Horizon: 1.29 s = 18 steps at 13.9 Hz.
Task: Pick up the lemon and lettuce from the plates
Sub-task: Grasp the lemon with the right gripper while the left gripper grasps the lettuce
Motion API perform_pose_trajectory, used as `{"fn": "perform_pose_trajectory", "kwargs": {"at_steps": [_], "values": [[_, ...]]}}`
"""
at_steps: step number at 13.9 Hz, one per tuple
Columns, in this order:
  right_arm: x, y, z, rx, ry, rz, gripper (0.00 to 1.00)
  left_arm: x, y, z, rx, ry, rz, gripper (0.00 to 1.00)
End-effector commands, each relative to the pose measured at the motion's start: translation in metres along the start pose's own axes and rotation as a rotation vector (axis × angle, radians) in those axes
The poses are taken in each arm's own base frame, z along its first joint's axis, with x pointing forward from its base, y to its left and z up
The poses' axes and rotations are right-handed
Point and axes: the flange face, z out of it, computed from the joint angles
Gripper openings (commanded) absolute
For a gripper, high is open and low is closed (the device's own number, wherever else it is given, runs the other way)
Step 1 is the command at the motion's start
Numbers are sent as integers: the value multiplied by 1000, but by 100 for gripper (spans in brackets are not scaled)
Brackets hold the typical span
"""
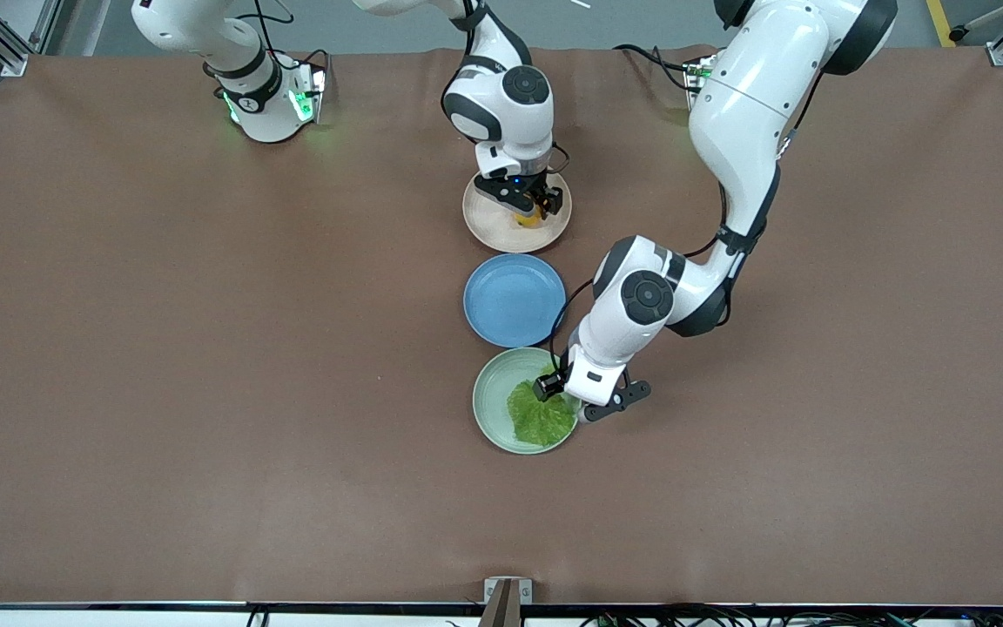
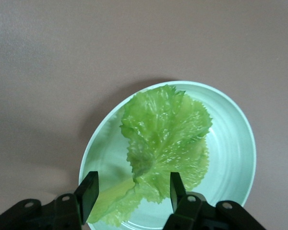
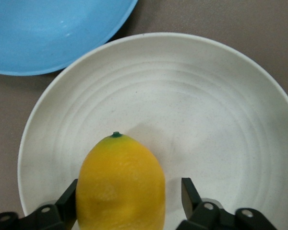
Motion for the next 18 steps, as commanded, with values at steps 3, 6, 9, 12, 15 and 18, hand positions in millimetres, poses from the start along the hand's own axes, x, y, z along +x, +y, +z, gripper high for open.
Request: {"fn": "perform_pose_trajectory", "kwargs": {"at_steps": [3,6,9,12,15,18], "values": [[28,-6,-10,8,20,22,0,2,6,6,-16,2,-15,54],[114,-8,-72,-49,4,-30,0,5,7,7,-28,10,-17,47],[211,18,-127,-89,-33,-148,0,5,6,12,-33,17,-17,38],[311,64,-151,-74,-48,-255,0,7,6,11,-46,28,-19,24],[412,134,-133,-49,-44,-354,0,8,8,8,-54,34,-20,7],[483,213,-101,-29,-16,-439,1,11,12,-4,-70,43,-22,0]]}}
